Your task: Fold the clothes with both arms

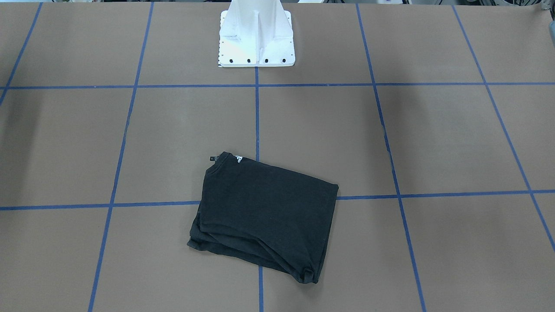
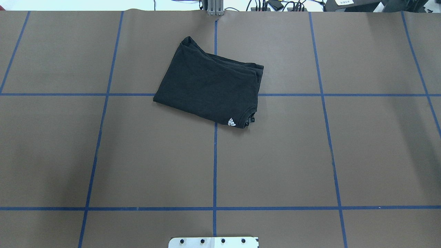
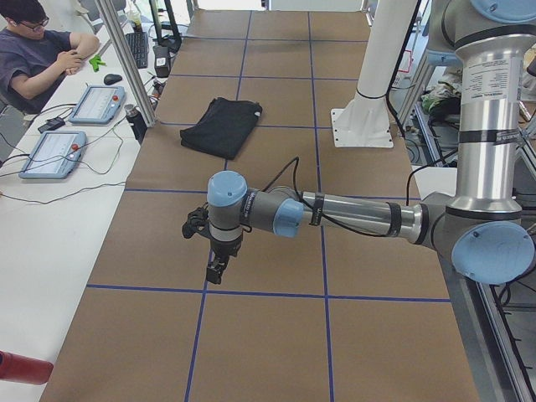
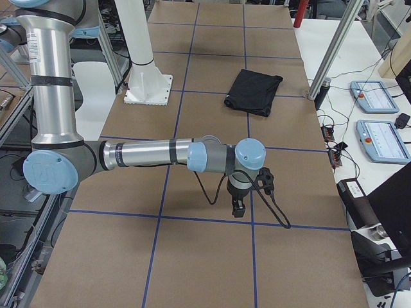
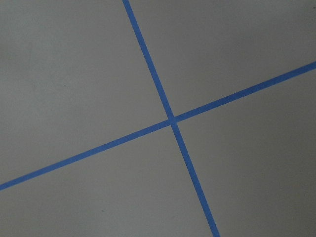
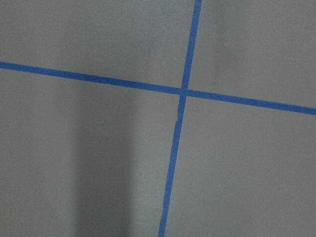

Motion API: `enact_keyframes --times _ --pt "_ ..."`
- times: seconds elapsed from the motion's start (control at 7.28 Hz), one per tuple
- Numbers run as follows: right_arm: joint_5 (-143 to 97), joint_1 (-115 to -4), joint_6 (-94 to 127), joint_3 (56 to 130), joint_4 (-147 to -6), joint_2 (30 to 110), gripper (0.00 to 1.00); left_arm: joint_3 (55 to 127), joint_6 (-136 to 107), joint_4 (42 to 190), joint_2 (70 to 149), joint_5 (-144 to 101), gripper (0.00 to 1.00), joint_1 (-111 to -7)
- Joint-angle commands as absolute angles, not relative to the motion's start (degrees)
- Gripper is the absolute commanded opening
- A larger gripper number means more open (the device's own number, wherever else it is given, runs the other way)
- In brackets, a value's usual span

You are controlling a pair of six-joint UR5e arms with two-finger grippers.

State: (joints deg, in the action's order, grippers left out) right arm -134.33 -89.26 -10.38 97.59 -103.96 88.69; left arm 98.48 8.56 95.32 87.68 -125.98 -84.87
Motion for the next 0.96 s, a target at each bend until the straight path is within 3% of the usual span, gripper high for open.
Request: enact_keyframes --times 0.0,0.41,0.82 --pt "-135.0 -89.5 -11.0 101.3 -109.1 89.6 1.0 98.3 8.7 92.6 88.0 -126.2 1.0 -85.0" --pt "-134.6 -89.4 -10.1 100.6 -107.8 89.6 1.0 98.1 11.1 86.3 87.8 -126.6 1.0 -86.6" --pt "-134.8 -89.4 -10.2 96.7 -104.2 90.3 1.0 92.0 16.4 87.0 87.5 -131.7 1.0 -90.6"
